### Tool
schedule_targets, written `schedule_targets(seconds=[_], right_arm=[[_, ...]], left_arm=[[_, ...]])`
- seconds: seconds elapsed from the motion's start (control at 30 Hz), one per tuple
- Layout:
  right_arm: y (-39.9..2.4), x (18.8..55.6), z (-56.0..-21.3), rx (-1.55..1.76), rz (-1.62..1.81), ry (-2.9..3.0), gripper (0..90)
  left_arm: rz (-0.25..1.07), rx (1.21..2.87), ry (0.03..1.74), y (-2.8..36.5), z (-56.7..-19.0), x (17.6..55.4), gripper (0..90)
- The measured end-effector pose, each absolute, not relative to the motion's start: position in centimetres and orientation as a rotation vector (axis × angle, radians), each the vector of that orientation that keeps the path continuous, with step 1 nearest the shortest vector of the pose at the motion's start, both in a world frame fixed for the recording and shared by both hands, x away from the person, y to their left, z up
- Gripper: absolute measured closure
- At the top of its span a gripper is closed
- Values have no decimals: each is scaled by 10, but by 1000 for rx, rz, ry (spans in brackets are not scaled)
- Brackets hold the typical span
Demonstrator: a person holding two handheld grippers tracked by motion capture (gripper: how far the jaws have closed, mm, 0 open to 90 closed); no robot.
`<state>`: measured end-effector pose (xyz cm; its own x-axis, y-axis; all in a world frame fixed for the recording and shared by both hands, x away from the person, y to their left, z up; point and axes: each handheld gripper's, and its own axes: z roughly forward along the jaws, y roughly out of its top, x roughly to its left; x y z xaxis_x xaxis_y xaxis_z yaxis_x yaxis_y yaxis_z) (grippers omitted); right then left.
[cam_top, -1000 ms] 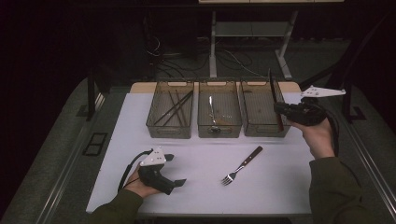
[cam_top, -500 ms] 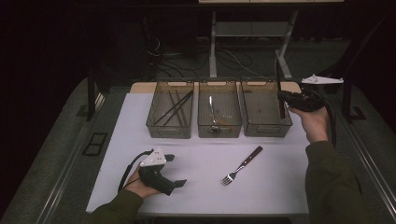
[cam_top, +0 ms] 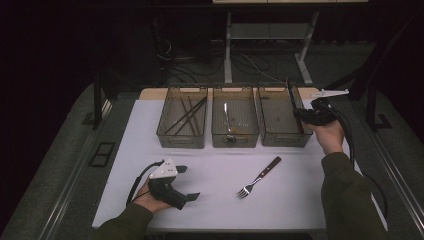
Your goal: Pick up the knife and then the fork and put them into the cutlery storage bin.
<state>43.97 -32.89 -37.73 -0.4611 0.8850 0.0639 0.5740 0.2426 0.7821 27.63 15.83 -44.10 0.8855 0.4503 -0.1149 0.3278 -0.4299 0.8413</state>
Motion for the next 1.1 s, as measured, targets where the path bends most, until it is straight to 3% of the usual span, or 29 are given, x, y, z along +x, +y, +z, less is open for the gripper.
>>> schedule_targets(seconds=[0.5,0.6,0.9,1.0,1.1], right_arm=[[-325,439,-395,1355,967,2197,761],[-326,439,-394,1364,993,2172,656],[-333,430,-382,1369,1143,2138,538],[-335,420,-375,1337,1180,2128,536],[-335,405,-370,1310,1224,2133,592]], left_arm=[[155,2059,563,158,-442,276,0],[154,2060,563,157,-442,276,0],[147,2063,564,157,-442,276,0],[148,2068,561,157,-442,276,0],[149,2065,562,156,-442,276,0]])
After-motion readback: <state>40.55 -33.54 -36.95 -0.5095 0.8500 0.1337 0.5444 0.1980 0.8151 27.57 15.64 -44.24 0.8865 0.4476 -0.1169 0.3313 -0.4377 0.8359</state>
